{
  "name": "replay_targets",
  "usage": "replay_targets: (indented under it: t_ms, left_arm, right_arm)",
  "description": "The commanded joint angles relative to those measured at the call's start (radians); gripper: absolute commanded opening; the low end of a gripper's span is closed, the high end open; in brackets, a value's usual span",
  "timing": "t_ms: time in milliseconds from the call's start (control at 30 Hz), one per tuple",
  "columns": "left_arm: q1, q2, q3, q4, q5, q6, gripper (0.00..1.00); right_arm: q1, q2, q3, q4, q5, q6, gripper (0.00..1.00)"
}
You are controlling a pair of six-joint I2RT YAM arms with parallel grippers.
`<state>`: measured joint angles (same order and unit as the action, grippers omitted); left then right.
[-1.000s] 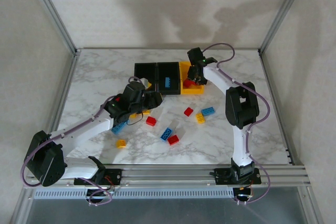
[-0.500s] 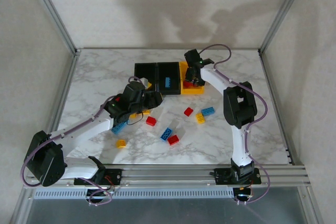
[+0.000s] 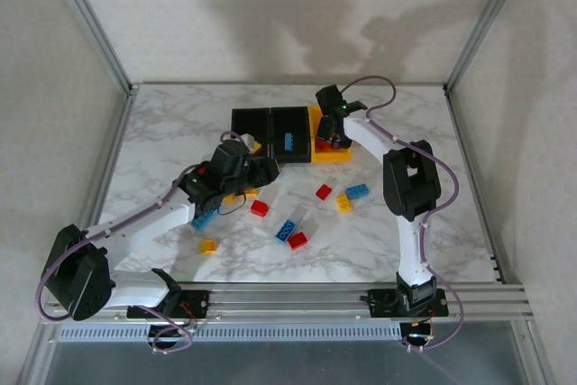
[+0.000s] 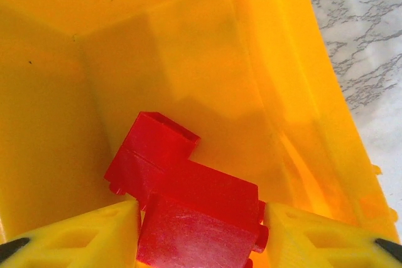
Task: Sort the legos into containers by color
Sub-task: Place the lego in the container.
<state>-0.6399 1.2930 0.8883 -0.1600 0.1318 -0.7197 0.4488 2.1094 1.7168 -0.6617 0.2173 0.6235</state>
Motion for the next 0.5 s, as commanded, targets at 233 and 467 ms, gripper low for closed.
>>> replay_targets:
  t_ms: [233, 467]
  left_arm:
    - [-0.006, -0.006, 0.004, 0.007, -0.012, -0.015, 0.57]
    - [-0.007, -0.009, 0.005, 0.003, -0.014, -0.017, 0.56]
  right_arm:
    - [0.007, -0.062, 0.025, -0.050, 0.047, -0.005, 0.57]
    - [0.013, -0.077, 0.019, -0.035, 0.041, -0.007, 0.55]
